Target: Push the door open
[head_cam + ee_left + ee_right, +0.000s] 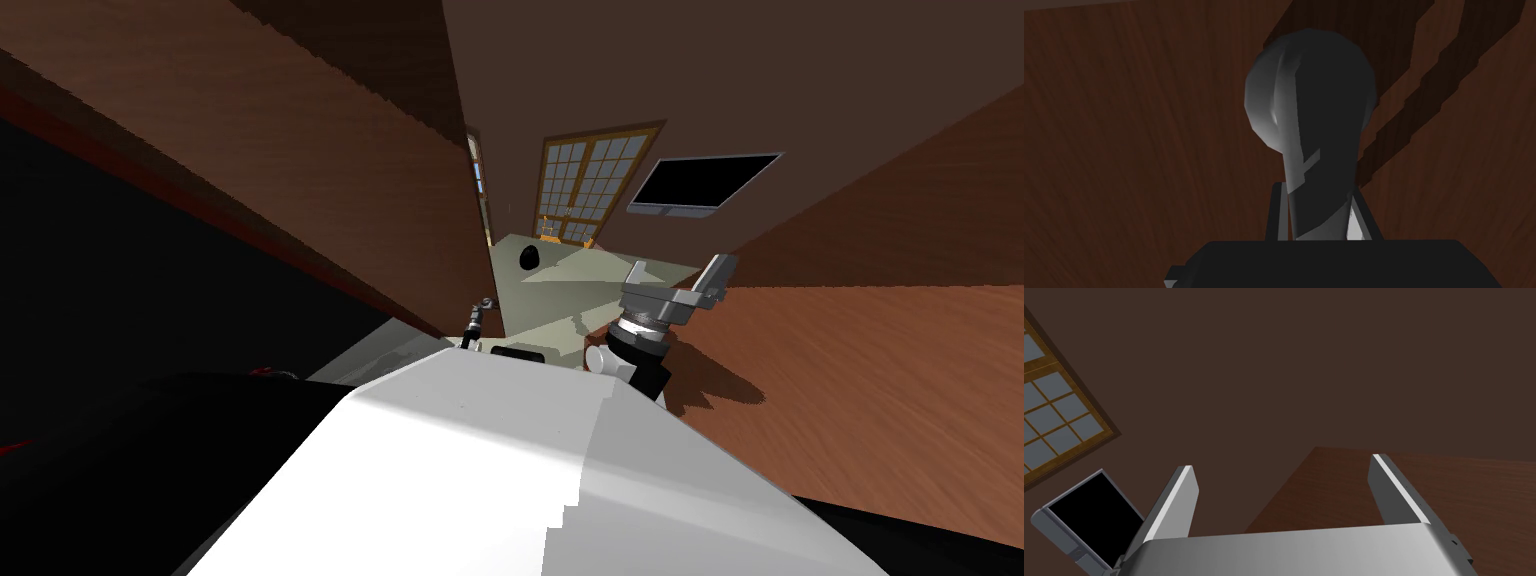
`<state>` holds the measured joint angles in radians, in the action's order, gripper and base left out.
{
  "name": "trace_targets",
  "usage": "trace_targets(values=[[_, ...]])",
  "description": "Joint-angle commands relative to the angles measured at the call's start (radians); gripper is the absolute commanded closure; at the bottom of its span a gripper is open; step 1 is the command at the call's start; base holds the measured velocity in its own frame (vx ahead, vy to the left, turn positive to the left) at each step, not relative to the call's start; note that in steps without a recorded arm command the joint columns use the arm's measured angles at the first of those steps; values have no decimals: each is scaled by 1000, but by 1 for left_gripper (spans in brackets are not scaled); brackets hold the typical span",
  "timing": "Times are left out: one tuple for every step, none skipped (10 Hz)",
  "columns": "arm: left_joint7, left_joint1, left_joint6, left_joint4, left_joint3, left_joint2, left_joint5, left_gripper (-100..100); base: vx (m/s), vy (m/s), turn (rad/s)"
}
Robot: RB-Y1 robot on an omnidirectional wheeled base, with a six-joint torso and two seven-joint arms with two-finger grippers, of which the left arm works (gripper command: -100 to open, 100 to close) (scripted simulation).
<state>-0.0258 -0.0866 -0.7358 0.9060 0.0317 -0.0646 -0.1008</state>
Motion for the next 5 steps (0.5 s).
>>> trace_targets(values=[[-4, -1, 2, 11, 15, 6, -6, 100, 160, -82, 62], [-8, 1, 3, 9, 26, 12, -11, 100, 212, -83, 68], [-10, 3, 3, 7, 34, 17, -14, 100, 188, -91, 64], [-8, -2, 4, 4, 33, 9, -13, 100, 75, -29, 41], [-12, 0, 2, 4, 49, 2, -21, 100, 112, -19, 38]])
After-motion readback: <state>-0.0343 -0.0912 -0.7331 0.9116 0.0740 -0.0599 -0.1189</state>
